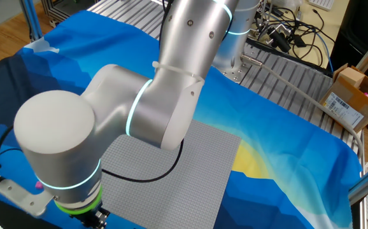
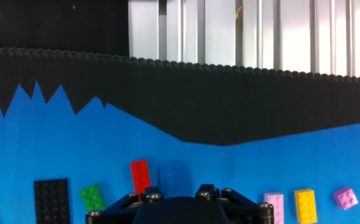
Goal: Stack small Lego blocks randomly, one at a time
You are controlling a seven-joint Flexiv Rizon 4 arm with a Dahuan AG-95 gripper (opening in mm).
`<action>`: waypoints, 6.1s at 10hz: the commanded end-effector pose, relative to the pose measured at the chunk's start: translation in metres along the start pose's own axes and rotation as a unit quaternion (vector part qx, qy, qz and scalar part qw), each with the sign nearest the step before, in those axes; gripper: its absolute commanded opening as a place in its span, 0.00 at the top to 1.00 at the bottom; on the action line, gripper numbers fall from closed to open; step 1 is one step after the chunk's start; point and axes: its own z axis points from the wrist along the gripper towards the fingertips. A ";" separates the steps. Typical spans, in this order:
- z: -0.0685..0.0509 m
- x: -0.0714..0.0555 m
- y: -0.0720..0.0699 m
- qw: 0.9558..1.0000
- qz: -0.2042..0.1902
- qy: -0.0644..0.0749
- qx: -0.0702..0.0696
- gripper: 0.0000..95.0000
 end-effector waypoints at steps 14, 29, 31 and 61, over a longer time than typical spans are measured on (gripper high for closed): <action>-0.029 0.067 0.016 1.000 -0.008 0.017 -0.015 1.00; -0.003 0.108 0.020 0.999 -0.027 0.027 -0.017 1.00; -0.002 0.108 0.020 0.999 -0.027 0.026 -0.017 1.00; 0.003 0.103 0.023 0.999 -0.038 0.023 -0.013 1.00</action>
